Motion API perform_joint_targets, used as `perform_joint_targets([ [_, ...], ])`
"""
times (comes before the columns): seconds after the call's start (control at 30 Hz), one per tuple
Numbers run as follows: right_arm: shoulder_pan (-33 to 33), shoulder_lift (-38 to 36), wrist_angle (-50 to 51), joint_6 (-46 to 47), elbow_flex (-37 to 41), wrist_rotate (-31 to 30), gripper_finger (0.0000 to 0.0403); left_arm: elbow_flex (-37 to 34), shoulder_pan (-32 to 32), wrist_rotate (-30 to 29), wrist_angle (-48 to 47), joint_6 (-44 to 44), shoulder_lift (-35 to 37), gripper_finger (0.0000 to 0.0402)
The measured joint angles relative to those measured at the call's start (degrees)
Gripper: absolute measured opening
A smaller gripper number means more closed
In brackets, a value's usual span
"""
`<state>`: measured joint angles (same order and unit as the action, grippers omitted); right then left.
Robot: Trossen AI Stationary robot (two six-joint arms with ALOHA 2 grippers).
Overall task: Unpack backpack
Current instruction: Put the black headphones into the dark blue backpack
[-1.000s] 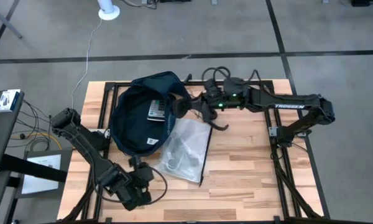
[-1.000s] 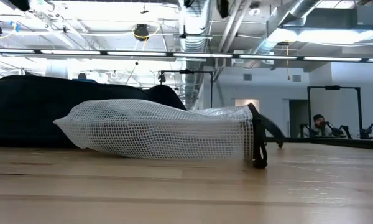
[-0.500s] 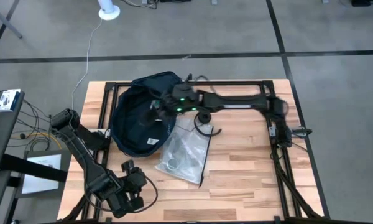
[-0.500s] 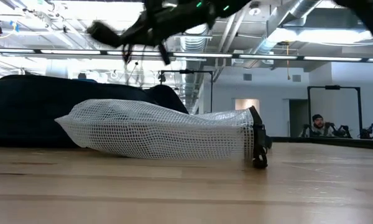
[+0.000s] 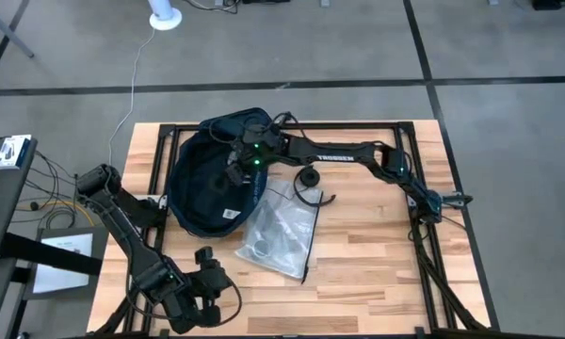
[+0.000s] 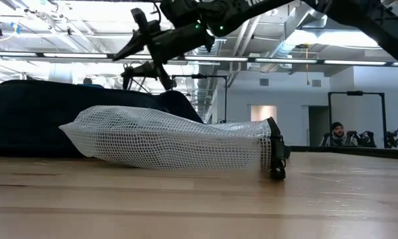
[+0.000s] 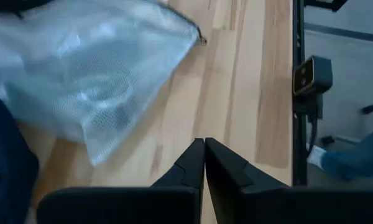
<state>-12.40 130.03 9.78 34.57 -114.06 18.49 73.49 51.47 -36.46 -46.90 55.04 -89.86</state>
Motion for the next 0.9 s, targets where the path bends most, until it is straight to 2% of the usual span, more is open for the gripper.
perform_joint_targets([
  [0.13,0.0,-1.8,2.7,1.2,-0.1,1.1,0.0225,0.0,-1.0,-0.4,0.4,-1.7,0.0,0.0],
  [0.23,0.0,-2.7,4.1,1.5,-0.1,1.2,0.0242,0.0,-2.0,-0.5,0.4,-2.4,0.0,0.0],
  [0.37,-0.5,-3.9,9.2,1.5,-0.1,1.3,0.0245,0.0,-3.1,-0.5,0.4,-2.4,0.0,0.0],
  [0.53,-1.8,-4.8,21.2,-0.7,-0.1,1.3,0.0244,0.0,-3.4,-0.5,0.4,-2.8,-0.1,0.0],
  [0.6,-2.2,-4.8,24.3,1.5,-0.1,1.3,0.0244,0.0,-3.6,-0.5,0.4,-4.1,-0.1,0.0],
  [0.77,-2.3,-4.2,24.5,1.7,-0.1,1.1,0.0244,0.0,-4.8,-0.5,0.5,-5.9,-0.1,0.0],
  [0.9,-2.0,-4.2,28.7,-1.2,-0.1,0.9,0.0244,0.0,-4.8,-0.5,0.5,-5.5,-0.1,0.0],
])
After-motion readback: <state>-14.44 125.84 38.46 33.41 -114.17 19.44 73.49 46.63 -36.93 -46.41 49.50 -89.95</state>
